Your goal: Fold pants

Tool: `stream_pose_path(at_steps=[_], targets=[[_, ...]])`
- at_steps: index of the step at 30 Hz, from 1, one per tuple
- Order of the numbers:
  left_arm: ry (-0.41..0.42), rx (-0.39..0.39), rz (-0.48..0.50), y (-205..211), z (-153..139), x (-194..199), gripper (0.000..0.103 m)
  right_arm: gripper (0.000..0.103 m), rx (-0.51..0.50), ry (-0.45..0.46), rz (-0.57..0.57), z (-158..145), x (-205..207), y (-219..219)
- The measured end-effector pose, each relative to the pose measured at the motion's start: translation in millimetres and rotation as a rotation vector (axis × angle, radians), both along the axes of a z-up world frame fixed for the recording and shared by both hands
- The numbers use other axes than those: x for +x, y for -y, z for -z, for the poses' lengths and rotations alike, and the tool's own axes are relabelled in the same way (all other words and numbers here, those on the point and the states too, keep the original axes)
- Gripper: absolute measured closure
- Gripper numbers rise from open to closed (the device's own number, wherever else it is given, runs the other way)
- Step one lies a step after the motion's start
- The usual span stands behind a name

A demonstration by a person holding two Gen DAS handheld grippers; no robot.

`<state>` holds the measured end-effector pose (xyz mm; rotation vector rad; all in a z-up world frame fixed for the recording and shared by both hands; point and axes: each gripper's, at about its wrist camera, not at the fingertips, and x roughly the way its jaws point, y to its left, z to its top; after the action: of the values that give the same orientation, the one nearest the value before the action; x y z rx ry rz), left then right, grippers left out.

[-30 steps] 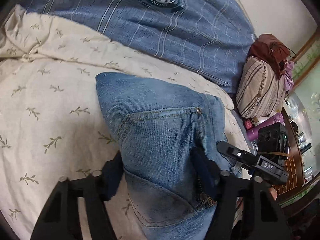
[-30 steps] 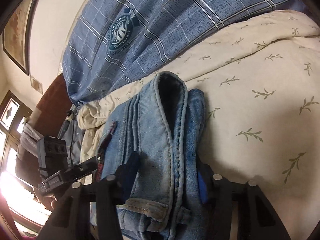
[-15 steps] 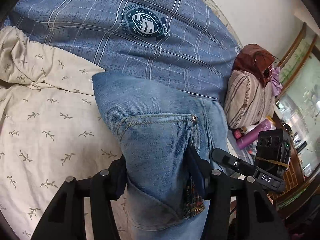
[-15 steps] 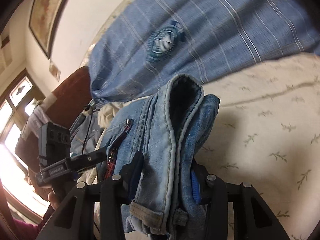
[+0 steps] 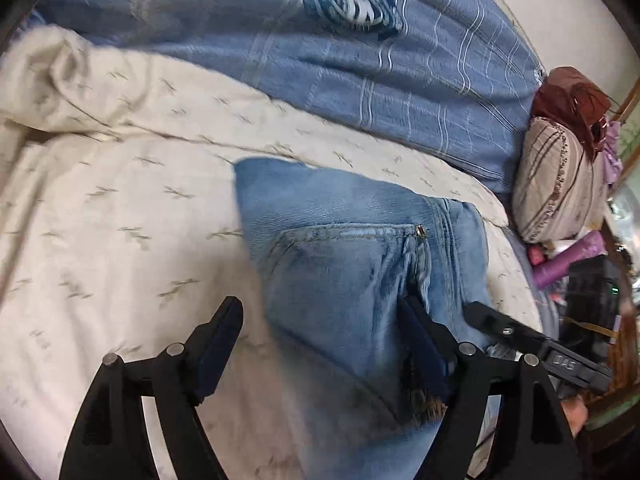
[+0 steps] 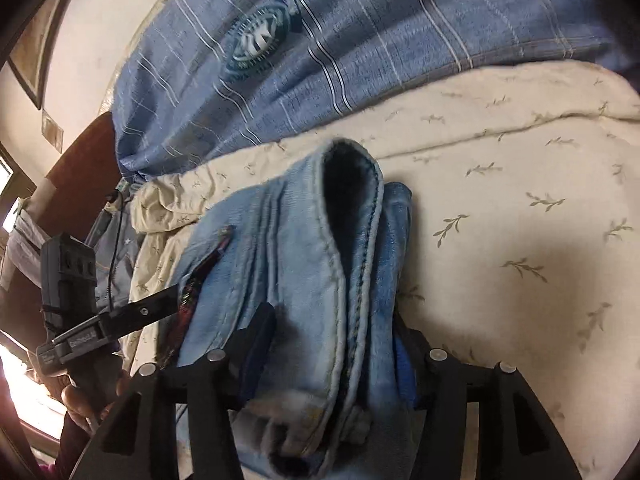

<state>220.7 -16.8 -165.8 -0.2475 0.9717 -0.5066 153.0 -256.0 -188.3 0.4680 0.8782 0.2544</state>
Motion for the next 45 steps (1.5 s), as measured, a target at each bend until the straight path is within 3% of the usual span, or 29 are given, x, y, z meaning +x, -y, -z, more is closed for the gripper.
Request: stream_pose_path(at_steps=[4, 6, 14, 21, 28, 45], targets=[[0.129, 0.092, -0.095, -14, -33, -47, 0.018, 0.044, -0.12, 0.126, 0.059, -33, -38, -4], [0.178, 0.125, -0.138, -20, -47, -72, 0.007, 0.039, -0.095, 0.205, 0.067, -53, -62, -3], [0.413, 0.36, -0.299, -24, -126, -157, 0.004, 0.039, -0.235, 0.381, 0.047, -129, -133, -48], [0.592, 0.391, -0.367, -33, -186, -214, 0.0, 0.035, -0.259, 0.481, 0.042, -177, -181, -83], [0.633, 0.401, -0.436, -41, -214, -243, 0.0, 0.035, -0.313, 0.517, 0.056, -199, -213, -96], [0.64, 0.455, -0.47, -42, -225, -253, 0.0, 0.034, -0.352, 0.547, 0.039, -207, -230, -98]])
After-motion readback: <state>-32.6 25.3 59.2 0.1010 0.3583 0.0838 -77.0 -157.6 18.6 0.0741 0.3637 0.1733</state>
